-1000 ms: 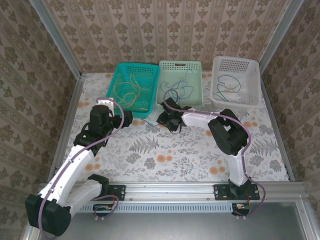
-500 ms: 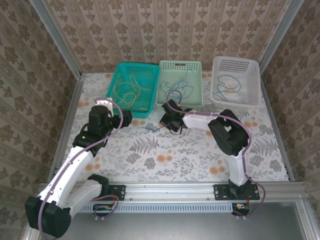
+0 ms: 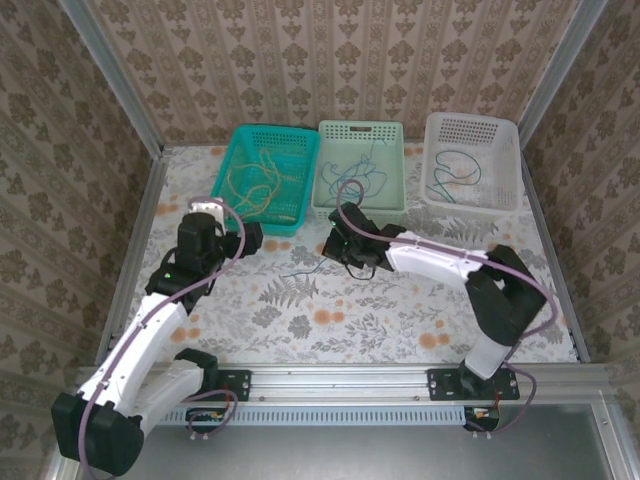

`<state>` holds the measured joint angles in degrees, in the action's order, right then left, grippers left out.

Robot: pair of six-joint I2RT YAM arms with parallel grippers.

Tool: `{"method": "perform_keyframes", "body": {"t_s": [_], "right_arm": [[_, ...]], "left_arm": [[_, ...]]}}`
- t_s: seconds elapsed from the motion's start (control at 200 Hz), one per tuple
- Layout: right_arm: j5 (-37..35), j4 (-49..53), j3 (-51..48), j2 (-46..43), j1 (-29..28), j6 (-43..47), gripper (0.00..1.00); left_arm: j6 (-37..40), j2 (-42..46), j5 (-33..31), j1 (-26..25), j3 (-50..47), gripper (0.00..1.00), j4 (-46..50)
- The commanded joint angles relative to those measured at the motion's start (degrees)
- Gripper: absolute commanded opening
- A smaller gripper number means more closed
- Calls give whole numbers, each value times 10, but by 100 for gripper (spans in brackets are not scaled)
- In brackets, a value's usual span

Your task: Untangle the cables

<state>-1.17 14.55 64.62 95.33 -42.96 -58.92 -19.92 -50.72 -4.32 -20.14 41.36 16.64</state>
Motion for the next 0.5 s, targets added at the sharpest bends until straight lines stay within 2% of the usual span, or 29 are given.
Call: {"method": "perform_keyframes", "body": {"t_s": [0.0, 0.3, 0.37, 0.49], "right_arm": [[-24, 22, -14, -53, -11, 72, 0], [13, 49, 69, -88, 26, 230, 0], [18, 50, 88, -81, 56, 260, 0], [76, 71, 144, -50, 132, 294, 0]], "left_arm": [[-14, 7, -1, 6, -9, 100, -13], [-14, -5, 17, 10, 1, 100, -11], [-13, -5, 16, 9, 2, 100, -10], [-10, -3, 18, 8, 7, 100, -2]]}}
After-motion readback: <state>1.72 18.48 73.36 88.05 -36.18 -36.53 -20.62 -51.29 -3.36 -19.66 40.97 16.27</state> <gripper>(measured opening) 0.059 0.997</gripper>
